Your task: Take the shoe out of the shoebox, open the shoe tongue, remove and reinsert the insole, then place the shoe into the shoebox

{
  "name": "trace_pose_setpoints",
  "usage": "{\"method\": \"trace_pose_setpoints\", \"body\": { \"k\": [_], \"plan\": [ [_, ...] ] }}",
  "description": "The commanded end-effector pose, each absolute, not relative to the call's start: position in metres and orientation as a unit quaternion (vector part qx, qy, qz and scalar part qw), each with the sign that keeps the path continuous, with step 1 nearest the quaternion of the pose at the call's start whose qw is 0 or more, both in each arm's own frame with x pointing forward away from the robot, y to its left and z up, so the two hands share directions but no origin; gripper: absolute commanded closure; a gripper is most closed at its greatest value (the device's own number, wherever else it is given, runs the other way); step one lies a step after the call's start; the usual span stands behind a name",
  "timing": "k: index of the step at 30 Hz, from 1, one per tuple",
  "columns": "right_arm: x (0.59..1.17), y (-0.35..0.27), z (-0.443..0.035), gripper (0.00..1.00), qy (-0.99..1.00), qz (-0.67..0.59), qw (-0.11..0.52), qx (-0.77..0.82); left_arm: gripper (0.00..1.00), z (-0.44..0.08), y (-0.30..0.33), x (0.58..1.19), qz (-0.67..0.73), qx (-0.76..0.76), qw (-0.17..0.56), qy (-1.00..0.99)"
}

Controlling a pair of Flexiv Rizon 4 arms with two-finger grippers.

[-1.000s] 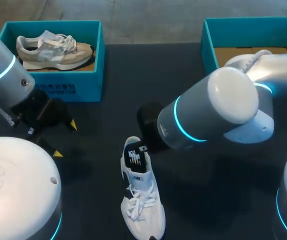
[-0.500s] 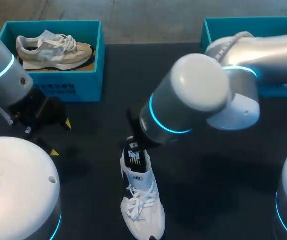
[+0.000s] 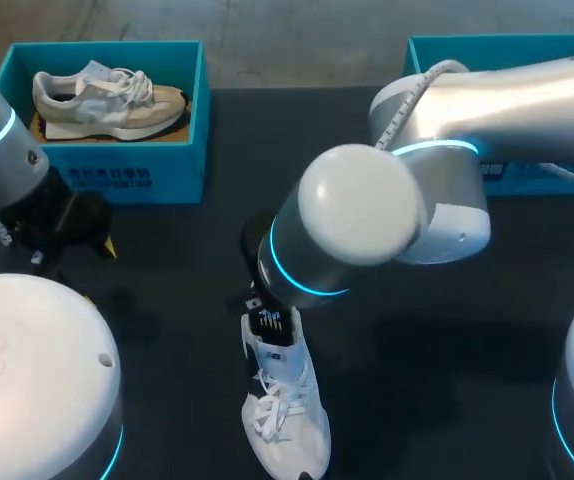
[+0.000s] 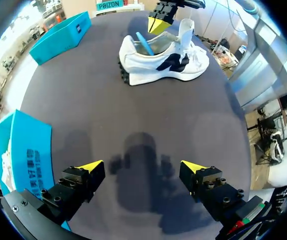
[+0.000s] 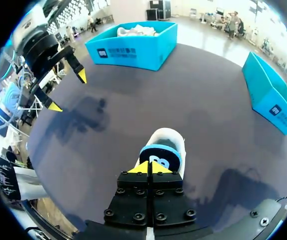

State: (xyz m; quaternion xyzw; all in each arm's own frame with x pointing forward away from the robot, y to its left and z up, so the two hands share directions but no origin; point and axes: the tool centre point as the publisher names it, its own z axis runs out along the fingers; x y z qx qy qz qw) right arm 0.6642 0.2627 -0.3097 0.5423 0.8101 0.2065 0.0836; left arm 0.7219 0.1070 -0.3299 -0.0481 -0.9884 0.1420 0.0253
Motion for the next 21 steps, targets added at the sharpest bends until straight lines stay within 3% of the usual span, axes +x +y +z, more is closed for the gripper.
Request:
{"method": "trace_pose_setpoints", "body": {
  "k": [1,21],
  "plan": [
    [0.663,0.262,-0.314,1.00,0.809,0.209,0.087,0.542,0.00,-0.332,0.114,0.725,0.139,-0.041,0.028,-0.989],
    [0.678,0.262,-0.331,1.00,0.801,0.172,0.093,0.566,0.00,-0.334,0.134,0.720,0.130,-0.033,0.031,-0.990]
  ]
}}
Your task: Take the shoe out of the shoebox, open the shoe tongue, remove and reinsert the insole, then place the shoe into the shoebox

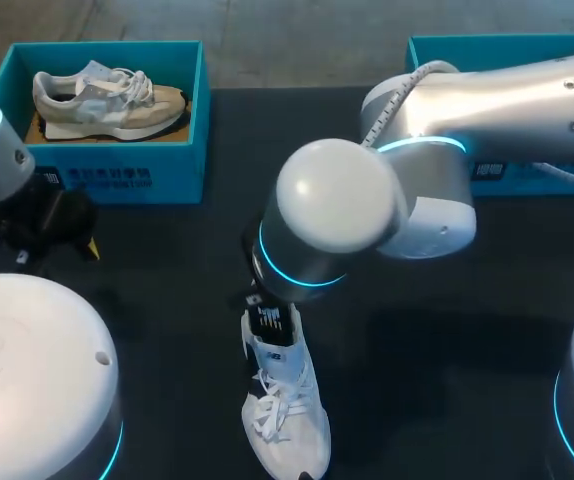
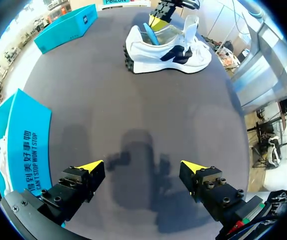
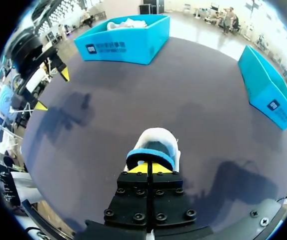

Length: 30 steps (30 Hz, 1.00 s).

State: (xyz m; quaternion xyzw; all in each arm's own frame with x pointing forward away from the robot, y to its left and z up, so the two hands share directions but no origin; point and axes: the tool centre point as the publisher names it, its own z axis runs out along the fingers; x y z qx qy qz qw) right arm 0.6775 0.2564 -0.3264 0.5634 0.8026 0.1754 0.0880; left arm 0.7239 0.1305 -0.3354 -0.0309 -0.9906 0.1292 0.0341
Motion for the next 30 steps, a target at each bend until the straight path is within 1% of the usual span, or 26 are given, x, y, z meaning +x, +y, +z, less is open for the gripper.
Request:
{"method": "trace_pose_setpoints", "body": {
  "k": [1,9,21,30],
  "plan": [
    [0.679,0.263,-0.332,1.00,0.801,0.174,0.094,0.566,0.00,-0.333,0.134,0.719,0.133,-0.037,0.029,-0.990],
    [0.684,0.266,-0.343,1.00,0.795,0.171,0.099,0.573,0.00,-0.322,0.138,0.712,0.185,-0.067,0.014,-0.980],
    [0.695,0.274,-0.364,1.00,0.791,0.159,0.101,0.582,0.00,-0.310,0.145,0.713,0.235,-0.089,0.029,-0.968],
    [0.692,0.271,-0.377,1.00,0.783,0.163,0.102,0.592,0.00,-0.307,0.136,0.710,0.252,-0.119,0.037,-0.960]
  ]
}}
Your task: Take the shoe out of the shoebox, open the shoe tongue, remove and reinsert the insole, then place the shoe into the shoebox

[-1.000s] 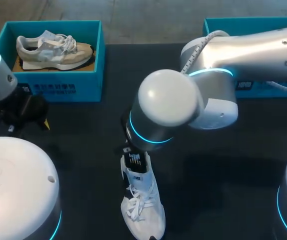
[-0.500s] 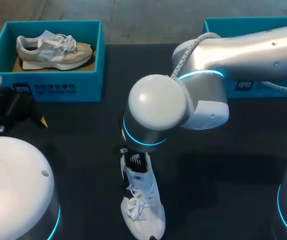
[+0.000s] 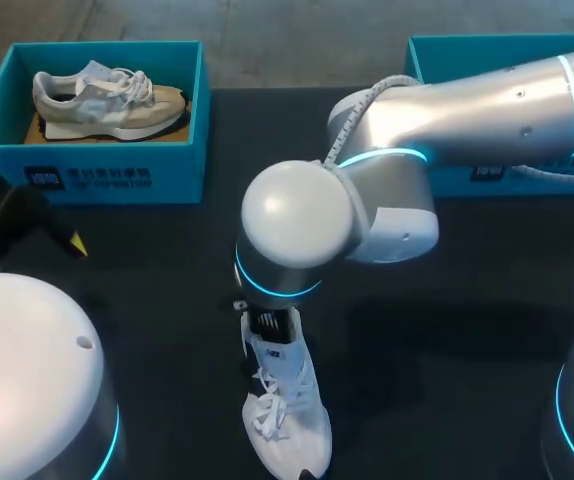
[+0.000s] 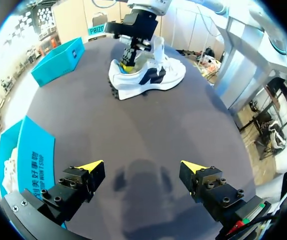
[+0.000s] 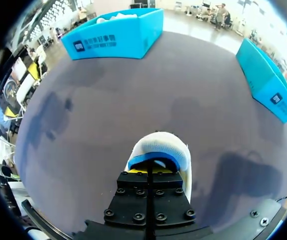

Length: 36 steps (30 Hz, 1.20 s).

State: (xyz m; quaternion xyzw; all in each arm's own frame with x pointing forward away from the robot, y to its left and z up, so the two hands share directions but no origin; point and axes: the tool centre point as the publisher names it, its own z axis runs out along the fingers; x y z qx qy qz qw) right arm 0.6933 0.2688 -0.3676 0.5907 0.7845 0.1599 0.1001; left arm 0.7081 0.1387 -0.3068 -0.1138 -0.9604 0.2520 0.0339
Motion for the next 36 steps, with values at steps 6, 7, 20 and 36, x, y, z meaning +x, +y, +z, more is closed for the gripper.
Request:
{"method": "trace_pose_setpoints", "body": {
  "k": [6,7,20,36],
  "plan": [
    [0.688,0.268,-0.381,1.00,0.778,0.165,0.102,0.598,0.00,-0.306,0.129,0.709,0.251,-0.128,0.038,-0.959],
    [0.687,0.267,-0.381,1.00,0.777,0.165,0.102,0.598,0.00,-0.306,0.128,0.709,0.250,-0.129,0.038,-0.959],
    [0.671,0.258,-0.351,1.00,0.769,0.212,0.116,0.592,0.00,-0.306,0.126,0.709,0.250,-0.133,0.039,-0.958],
    [0.677,0.269,-0.333,1.00,0.777,0.265,0.121,0.559,0.00,-0.306,0.126,0.709,0.250,-0.133,0.039,-0.958]
  ]
}}
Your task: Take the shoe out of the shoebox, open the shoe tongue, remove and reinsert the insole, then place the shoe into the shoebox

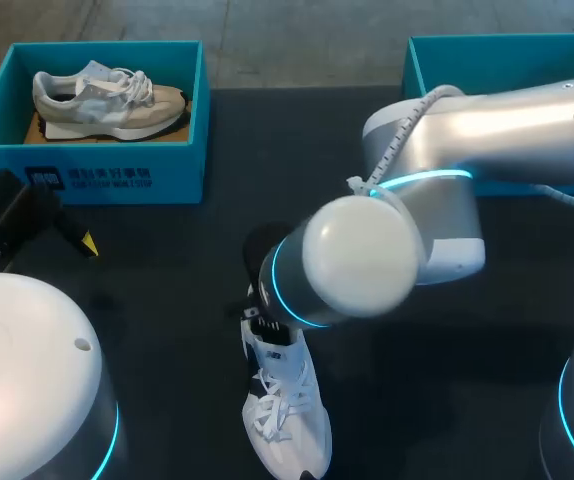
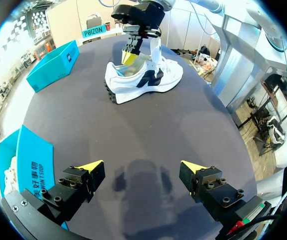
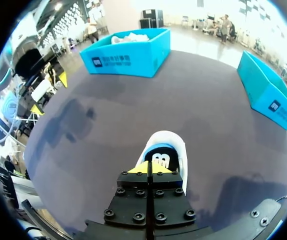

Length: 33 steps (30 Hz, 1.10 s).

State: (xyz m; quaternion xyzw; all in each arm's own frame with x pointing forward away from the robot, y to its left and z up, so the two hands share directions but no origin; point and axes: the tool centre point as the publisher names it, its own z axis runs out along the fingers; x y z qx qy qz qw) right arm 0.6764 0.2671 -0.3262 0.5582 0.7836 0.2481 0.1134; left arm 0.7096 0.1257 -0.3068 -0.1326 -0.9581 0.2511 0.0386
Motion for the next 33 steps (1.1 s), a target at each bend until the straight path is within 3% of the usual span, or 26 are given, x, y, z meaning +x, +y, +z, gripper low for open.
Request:
{"method": "trace_pose_setpoints", "body": {
  "k": [1,33],
  "plan": [
    [0.678,0.270,-0.334,1.00,0.777,0.265,0.120,0.558,0.00,-0.306,0.126,0.709,0.250,-0.133,0.039,-0.958],
    [0.703,0.279,-0.360,1.00,0.781,0.263,0.100,0.558,0.00,-0.306,0.126,0.709,0.250,-0.133,0.039,-0.958]
  ]
}}
